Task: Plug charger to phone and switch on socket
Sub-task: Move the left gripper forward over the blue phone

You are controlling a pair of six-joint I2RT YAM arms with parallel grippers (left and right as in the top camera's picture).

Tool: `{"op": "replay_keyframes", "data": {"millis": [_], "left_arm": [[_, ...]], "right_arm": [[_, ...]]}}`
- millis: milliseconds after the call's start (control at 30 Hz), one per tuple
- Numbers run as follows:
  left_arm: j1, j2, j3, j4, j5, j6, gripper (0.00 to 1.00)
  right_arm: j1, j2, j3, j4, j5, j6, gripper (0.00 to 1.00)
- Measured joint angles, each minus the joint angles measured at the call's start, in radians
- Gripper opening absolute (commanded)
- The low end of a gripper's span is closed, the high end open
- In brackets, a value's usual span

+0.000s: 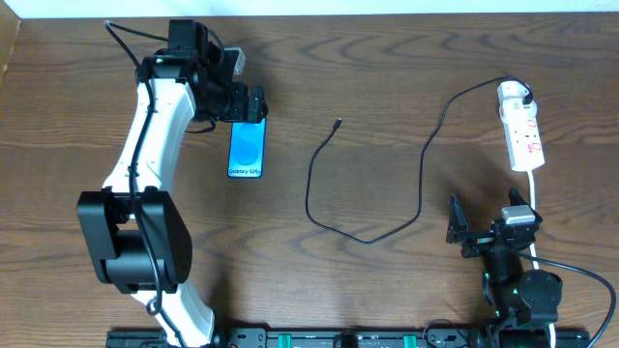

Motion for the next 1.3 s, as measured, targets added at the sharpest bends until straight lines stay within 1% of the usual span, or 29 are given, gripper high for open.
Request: {"op": "replay_keyframes", "data": {"millis": [267,400,567,733,867,1033,1300], "left_arm": [[0.000,0.000,0.000,0.008,0.015,-0.010,0.99],[0.000,0.000,0.021,-0.012,0.019,-0.052,0.99],[0.000,0.000,0.110,-0.063,0.014,-0.112,0.99],[0.000,0.000,0.200,-0.142,-0.063,-0.139,0.99],[0.000,0.003,0.205,-0.178,-0.121,-0.151,0.99],[0.000,0.048,0.205,-0.180,-0.148,-0.158,0.99],[0.000,0.187,0.205,-0.180,-0.164,-0.158,0.99]], "right_arm": [[0.000,0.000,0.000,0.000,0.000,0.000,0.99],[0.000,0.000,0.000,0.000,0.000,0.000,0.99],[0.000,0.000,0.000,0.000,0.000,0.000,0.99],[0.000,0.000,0.000,0.000,0.000,0.000,0.99],[0.000,0.000,0.000,0.000,0.000,0.000,0.99],[0.000,0.000,0.000,0.000,0.000,0.000,0.99],[0.000,0.000,0.000,0.000,0.000,0.000,0.99]]}}
